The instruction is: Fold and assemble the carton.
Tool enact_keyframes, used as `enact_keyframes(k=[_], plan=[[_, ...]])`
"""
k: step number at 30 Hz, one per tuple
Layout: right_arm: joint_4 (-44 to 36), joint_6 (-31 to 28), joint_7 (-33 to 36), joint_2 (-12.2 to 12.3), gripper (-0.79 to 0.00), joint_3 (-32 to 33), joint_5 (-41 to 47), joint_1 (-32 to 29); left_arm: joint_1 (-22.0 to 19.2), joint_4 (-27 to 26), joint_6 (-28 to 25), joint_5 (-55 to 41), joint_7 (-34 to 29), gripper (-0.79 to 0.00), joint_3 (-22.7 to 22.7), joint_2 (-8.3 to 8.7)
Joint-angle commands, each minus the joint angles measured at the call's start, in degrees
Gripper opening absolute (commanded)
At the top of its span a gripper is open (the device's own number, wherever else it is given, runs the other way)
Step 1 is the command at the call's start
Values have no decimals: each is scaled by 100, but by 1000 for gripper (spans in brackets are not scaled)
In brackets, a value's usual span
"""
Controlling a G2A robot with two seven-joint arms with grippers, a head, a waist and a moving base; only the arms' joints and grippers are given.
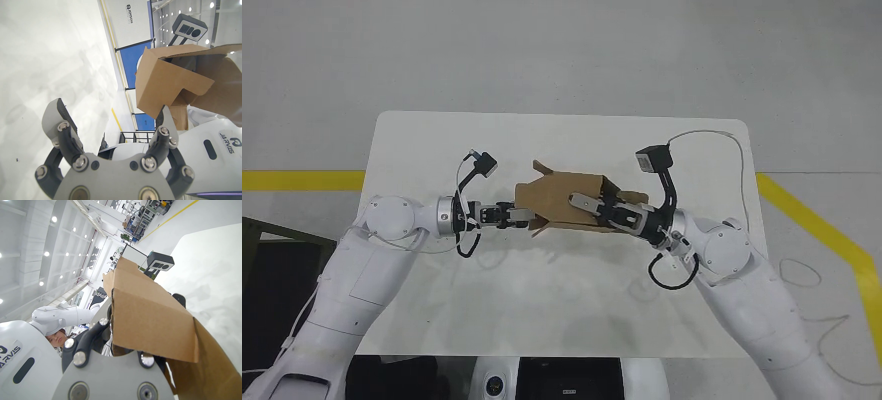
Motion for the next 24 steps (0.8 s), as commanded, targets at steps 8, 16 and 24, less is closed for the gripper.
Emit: enact_keyframes(k=[8,16,24], plan=[[21,-41,110,-45,-785,-128,91,86,-27,29,-14,-58,10,0,17,-12],[42,-55,201,-83,-785,-228,118,160,-55,42,-28,-72,28,0,15,-19],[65,-72,243,-113,-785,-277,142,203,-58,64,-48,-91,48,0,7,-23]])
